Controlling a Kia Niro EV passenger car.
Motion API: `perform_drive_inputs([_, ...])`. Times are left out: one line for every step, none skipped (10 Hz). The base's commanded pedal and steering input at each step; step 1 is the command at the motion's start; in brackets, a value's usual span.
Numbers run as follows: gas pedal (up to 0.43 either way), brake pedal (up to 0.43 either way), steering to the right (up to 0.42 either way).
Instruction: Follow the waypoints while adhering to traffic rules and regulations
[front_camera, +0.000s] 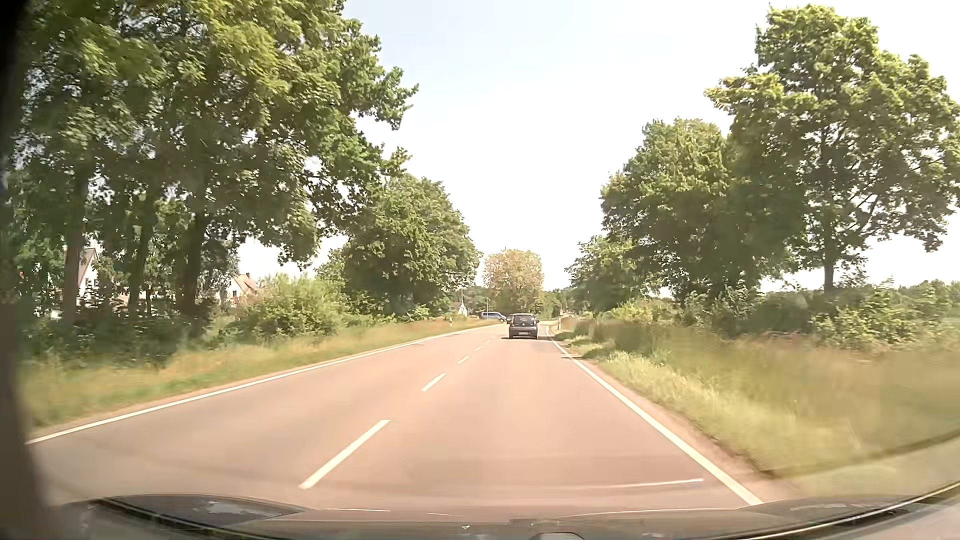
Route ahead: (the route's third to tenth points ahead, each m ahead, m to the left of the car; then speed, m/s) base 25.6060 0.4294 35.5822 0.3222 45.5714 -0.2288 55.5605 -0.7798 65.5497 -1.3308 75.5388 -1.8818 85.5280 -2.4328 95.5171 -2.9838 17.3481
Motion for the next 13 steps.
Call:
perform_drive_inputs([0.177,0.000,0.003])
perform_drive_inputs([0.177,0.000,0.003])
perform_drive_inputs([0.189,0.000,0.003])
perform_drive_inputs([0.189,0.000,0.003])
perform_drive_inputs([0.189,0.000,0.003])
perform_drive_inputs([0.197,0.000,0.003])
perform_drive_inputs([0.197,0.000,0.003])
perform_drive_inputs([0.197,0.000,0.003])
perform_drive_inputs([0.197,0.000,0.003])
perform_drive_inputs([0.197,0.000,0.003])
perform_drive_inputs([0.197,0.000,0.003])
perform_drive_inputs([0.197,0.000,0.003])
perform_drive_inputs([0.197,0.000,0.003])
